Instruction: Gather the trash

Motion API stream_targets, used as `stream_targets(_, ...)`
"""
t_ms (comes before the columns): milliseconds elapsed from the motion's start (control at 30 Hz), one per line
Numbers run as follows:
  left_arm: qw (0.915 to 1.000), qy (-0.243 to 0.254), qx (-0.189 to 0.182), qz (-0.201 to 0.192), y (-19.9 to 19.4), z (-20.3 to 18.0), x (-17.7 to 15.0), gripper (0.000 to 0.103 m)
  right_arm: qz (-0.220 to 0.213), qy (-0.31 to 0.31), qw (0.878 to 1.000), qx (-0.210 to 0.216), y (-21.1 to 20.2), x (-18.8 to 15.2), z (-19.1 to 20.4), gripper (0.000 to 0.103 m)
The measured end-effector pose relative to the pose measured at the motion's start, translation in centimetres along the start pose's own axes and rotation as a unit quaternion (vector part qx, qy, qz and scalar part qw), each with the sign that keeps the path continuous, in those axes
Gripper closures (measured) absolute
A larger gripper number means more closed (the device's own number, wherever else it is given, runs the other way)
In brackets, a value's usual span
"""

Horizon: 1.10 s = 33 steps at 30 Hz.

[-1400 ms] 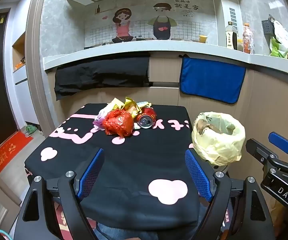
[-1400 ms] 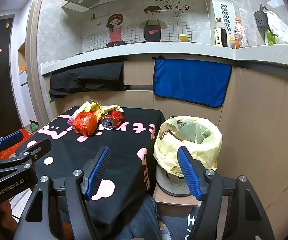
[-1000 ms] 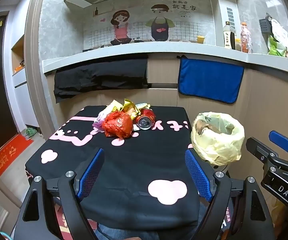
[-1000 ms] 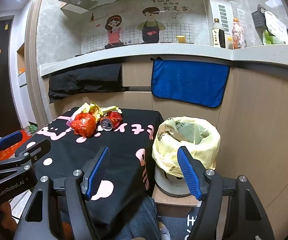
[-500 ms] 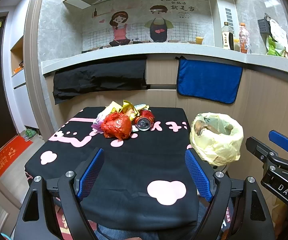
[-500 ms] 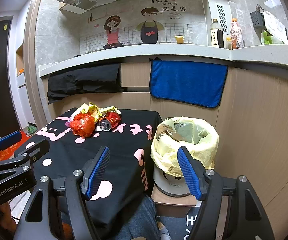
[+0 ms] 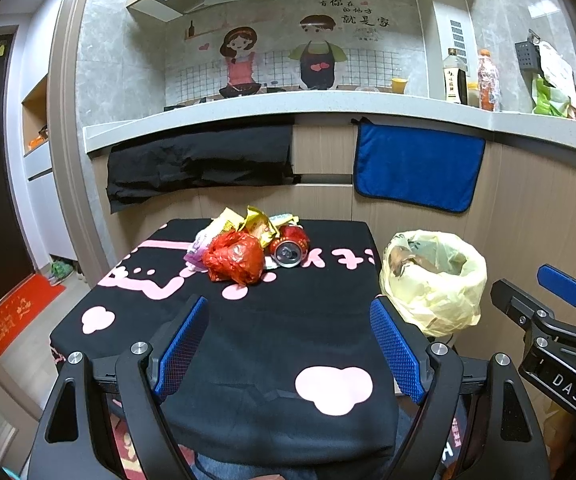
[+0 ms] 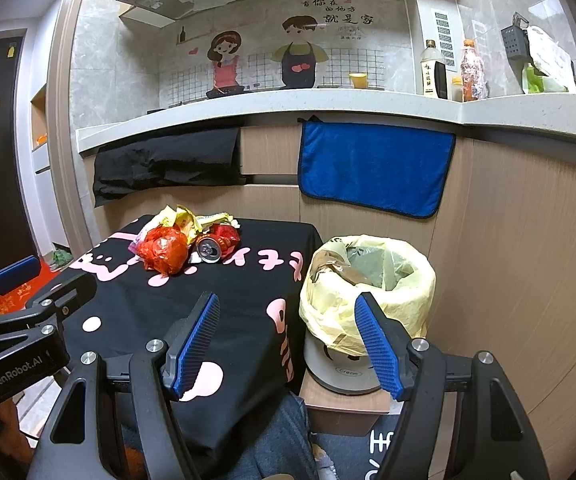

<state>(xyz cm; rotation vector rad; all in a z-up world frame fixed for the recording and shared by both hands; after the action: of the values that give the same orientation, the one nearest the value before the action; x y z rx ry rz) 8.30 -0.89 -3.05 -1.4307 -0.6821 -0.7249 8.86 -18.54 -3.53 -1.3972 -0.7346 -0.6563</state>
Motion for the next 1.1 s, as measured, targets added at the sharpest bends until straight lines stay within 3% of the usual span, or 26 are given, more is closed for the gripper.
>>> stream_targets(1100, 1.0000, 0.001, -0.002, 0.000, 0.38, -0.12, 0.12, 0.020, 0.005, 0.004, 1.000, 0.004, 0.43, -0.27, 0.05, 0.035)
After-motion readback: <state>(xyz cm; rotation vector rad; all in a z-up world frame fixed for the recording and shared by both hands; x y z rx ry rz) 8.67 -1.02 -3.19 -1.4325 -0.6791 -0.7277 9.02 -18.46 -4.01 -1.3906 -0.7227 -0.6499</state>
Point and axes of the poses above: each gripper's, at about its wrist camera, not at the fingertips, and y roughly the way its jaws point, z to its left, x to its top, the point moved 10 cm from there along y, roughly the way its jaws point, and after that the axes turned 14 degrees about z, right-handed, at the moved point
